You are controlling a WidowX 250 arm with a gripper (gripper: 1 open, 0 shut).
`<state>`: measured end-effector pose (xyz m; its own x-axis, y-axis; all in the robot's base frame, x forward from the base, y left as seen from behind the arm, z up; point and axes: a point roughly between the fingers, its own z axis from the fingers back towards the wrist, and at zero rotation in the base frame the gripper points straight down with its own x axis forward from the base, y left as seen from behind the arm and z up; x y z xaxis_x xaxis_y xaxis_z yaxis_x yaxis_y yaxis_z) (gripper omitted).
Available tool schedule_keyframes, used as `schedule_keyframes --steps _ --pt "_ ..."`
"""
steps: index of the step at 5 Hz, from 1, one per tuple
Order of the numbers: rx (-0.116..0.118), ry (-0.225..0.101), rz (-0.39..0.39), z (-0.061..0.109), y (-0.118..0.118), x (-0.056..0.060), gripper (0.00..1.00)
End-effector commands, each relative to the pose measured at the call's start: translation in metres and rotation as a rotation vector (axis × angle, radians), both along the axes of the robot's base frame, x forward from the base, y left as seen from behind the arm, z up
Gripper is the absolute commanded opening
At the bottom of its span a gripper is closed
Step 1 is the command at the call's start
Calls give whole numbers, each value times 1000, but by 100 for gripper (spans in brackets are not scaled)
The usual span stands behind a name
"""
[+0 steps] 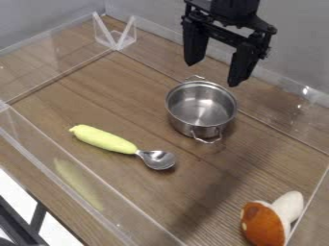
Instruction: Move mushroom to the left side of the table
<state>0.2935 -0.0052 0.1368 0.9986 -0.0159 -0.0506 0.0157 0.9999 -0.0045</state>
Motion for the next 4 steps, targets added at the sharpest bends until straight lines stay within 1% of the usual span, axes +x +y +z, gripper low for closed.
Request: schedule_keyframes --steps 1,2,3,4 --pt "-3 14 -5 -6 -6 -4 100" --pt "-11 23 -22 -13 -25 -17 100" --pt "-25 25 -28 -23 -50 -35 100" --pt "-30 6 -41 -32 -77 -50 100"
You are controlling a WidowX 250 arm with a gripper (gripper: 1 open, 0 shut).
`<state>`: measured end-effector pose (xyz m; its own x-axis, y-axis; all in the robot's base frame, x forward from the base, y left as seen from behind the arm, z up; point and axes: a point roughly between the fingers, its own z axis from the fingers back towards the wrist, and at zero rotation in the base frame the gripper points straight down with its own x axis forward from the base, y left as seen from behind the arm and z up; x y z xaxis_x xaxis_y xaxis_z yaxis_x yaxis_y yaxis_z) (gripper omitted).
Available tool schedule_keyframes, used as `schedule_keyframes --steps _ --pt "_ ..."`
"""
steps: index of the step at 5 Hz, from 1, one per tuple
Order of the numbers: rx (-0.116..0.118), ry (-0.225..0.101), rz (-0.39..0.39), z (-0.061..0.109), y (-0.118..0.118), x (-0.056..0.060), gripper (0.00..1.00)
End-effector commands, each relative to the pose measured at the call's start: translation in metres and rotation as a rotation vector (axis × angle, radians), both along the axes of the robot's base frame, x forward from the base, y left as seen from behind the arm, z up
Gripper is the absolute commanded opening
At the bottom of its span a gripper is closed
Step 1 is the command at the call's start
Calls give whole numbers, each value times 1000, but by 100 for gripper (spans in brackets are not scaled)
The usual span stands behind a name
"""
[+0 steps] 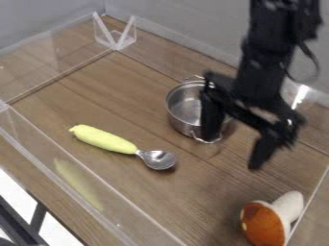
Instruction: Move mushroom to the left side of the table
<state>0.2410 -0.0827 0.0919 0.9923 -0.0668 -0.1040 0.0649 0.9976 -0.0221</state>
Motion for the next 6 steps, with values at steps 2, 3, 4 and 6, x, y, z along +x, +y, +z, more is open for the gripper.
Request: schedule_keyframes --steps 2,3,4,6 --pt "-14 -53 6 -20 -32 -7 100" --pt "-15 -46 8 -40 -37 -7 100" --pt "-17 -42 7 -50 -38 -7 100" --pt "-9 -53 59 -32 -30 -3 0"
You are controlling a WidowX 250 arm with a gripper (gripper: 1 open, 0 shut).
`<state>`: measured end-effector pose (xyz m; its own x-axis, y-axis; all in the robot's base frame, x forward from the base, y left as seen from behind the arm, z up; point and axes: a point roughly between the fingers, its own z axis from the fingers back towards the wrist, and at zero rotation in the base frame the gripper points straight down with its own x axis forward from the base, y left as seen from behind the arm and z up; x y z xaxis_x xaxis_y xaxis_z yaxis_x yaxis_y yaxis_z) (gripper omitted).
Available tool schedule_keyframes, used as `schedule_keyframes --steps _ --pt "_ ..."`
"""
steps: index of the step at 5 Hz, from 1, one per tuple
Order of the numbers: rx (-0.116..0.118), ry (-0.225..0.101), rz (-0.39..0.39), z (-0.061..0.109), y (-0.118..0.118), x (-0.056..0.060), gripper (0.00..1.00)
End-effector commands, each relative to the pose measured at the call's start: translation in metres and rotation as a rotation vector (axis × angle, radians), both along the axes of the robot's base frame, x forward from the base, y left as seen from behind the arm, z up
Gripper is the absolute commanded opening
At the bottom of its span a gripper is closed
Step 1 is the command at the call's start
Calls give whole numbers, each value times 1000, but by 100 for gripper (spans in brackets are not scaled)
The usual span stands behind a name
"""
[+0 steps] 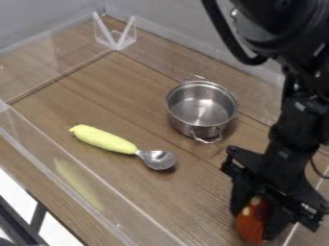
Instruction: Move mushroom to the left side of the table
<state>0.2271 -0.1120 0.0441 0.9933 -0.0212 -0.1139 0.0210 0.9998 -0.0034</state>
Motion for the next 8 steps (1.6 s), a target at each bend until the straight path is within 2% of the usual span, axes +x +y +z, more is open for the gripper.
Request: schedule_keyframes --steps 1,2,5,8 --pt "-15 -78 103 34 5 14 0" --pt "-4 -99 196 56 16 18 0" --pt "0 -112 197 32 16 9 0" --pt "-7 -110 188 18 10 2 0"
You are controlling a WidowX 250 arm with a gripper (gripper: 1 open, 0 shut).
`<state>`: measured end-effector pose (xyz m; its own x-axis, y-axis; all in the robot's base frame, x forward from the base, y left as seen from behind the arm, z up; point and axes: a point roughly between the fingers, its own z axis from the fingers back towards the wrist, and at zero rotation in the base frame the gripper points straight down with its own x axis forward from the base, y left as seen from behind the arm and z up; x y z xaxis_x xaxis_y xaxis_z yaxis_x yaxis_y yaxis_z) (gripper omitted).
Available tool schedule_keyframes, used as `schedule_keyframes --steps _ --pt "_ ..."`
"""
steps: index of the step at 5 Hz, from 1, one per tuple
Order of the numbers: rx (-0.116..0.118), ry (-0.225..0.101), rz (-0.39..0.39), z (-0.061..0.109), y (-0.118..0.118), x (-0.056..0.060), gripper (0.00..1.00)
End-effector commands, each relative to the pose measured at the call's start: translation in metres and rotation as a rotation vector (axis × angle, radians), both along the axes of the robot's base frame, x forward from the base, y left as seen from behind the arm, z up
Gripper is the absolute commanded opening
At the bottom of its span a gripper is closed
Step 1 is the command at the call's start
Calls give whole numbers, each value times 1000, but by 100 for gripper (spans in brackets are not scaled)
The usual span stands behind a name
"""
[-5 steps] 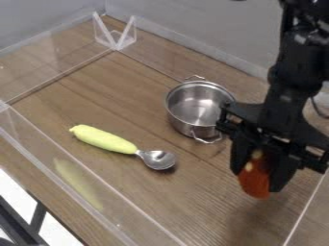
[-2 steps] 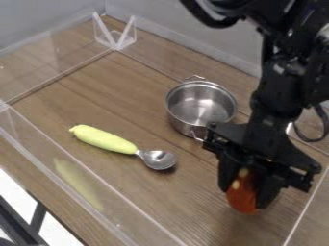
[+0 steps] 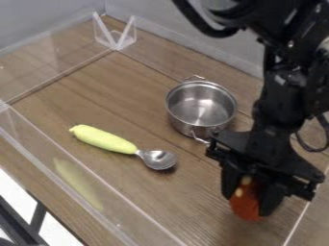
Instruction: Move mushroom to the left side of the table
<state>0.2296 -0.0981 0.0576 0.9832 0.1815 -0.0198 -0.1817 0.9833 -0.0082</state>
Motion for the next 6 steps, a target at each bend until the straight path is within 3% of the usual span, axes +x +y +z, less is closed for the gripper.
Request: schedule_keyframes --steps 1,2,3,4,5,6 --pt "-9 -15 -15 0 -6 -1 0" --pt "-10 -13 -18 -6 -8 -1 0" --pt "1 -34 2 14 -1 2 0" --pt "12 -66 29 44 9 7 0" --pt "34 -109 82 81 37 16 0" --pt "44 -147 127 106 80 28 0"
